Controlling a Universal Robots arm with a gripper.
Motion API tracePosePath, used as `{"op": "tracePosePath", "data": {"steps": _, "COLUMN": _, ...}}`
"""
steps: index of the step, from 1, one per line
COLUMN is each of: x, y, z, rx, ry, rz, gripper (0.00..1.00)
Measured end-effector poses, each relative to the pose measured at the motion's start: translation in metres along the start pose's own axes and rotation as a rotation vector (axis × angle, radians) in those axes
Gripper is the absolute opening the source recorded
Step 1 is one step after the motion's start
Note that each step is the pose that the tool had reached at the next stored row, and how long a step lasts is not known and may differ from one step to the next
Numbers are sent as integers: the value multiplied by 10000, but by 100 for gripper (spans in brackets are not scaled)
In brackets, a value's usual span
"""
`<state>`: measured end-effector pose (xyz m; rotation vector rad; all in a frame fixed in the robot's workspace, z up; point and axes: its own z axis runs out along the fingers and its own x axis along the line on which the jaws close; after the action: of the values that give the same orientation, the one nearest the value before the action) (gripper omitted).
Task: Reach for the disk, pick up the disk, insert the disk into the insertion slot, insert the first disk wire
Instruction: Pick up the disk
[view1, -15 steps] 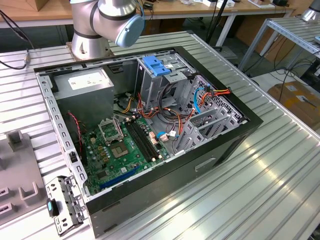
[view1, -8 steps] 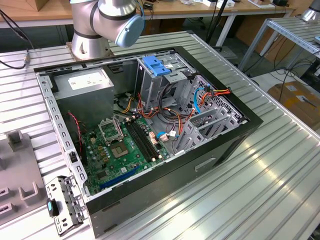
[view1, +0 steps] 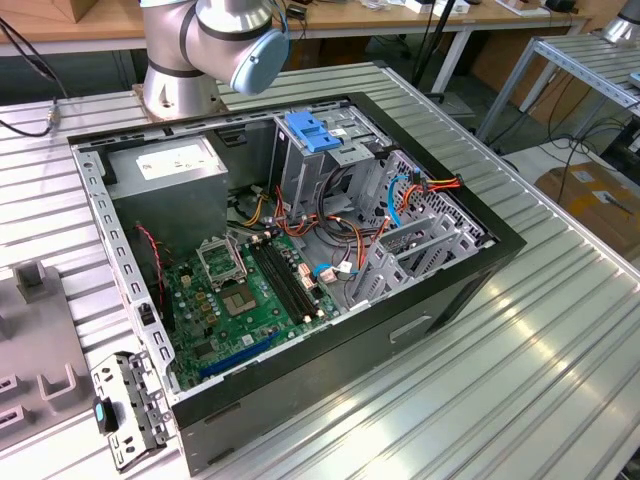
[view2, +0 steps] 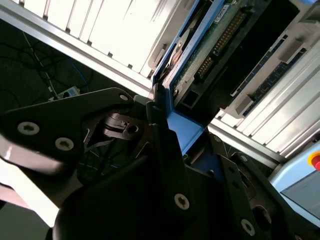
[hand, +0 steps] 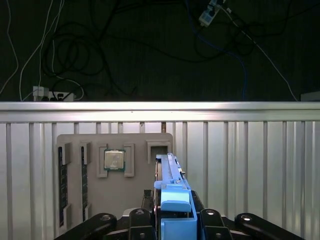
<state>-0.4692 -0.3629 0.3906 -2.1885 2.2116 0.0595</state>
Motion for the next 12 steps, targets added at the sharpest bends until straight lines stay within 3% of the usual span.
{"op": "tracePosePath", "data": {"steps": 12, "x": -4, "y": -2, "z": -83, "rx": -1, "ry": 0, "rz": 0, "gripper": 37}}
